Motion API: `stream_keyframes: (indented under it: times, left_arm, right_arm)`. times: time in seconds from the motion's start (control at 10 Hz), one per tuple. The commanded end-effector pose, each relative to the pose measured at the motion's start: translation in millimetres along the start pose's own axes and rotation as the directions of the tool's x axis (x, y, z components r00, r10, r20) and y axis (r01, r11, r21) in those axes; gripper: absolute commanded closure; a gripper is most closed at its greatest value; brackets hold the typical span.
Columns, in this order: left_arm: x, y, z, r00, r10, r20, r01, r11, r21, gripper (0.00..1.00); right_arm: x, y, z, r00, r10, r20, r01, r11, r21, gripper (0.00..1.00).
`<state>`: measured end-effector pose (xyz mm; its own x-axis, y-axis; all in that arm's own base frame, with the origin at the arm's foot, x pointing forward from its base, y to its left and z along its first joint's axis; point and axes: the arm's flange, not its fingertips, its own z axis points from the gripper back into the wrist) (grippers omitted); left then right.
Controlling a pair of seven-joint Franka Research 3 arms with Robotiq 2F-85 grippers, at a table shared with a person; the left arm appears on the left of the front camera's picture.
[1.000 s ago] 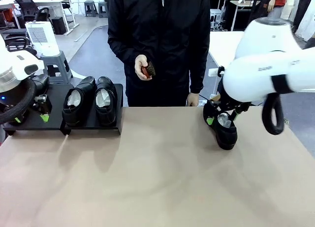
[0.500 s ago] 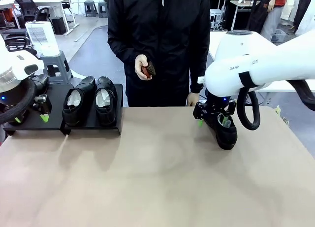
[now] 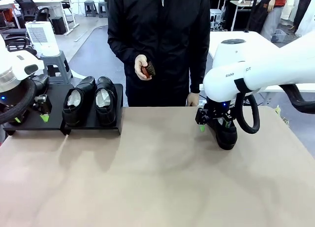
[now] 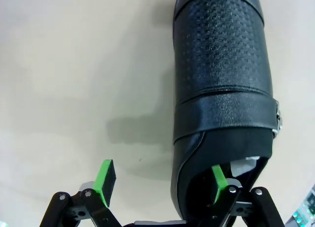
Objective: Organize the shoes by placing them on the stand.
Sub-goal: Pick up one Shoe and place it in the middle of the table.
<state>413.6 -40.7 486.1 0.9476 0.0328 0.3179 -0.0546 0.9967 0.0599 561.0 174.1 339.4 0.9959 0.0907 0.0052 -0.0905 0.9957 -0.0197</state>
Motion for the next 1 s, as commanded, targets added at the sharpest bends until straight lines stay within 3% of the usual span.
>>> stream_keyframes:
  times: [0.0, 0.3, 0.4, 0.9]
  left_arm:
    - [-0.5, 1.5, 1.0, 1.0, 0.003, -0.004, -0.003, 1.0, -0.006, 0.23]
    - [-0.5, 1.5, 1.0, 1.0, 0.003, -0.004, -0.003, 1.0, -0.006, 0.23]
    - [-0.5, 1.5, 1.0, 1.0, 0.003, -0.004, -0.003, 1.0, -0.006, 0.23]
    - [-0.5, 1.5, 1.0, 1.0, 0.003, -0.004, -0.003, 1.0, -0.006, 0.23]
  right_arm:
    - [7.7, 1.7, -1.7, 0.999, -0.032, 0.016, 0.032, 0.999, -0.017, 0.26]
    - [6.0, -2.4, -1.3, 0.999, -0.043, 0.022, 0.043, 0.999, -0.02, 0.85]
    - [5.9, -2.7, -1.8, 0.998, -0.052, 0.03, 0.053, 0.998, -0.037, 1.0]
    - [5.5, -3.3, 3.3, 0.996, -0.076, 0.042, 0.079, 0.995, -0.061, 1.0]
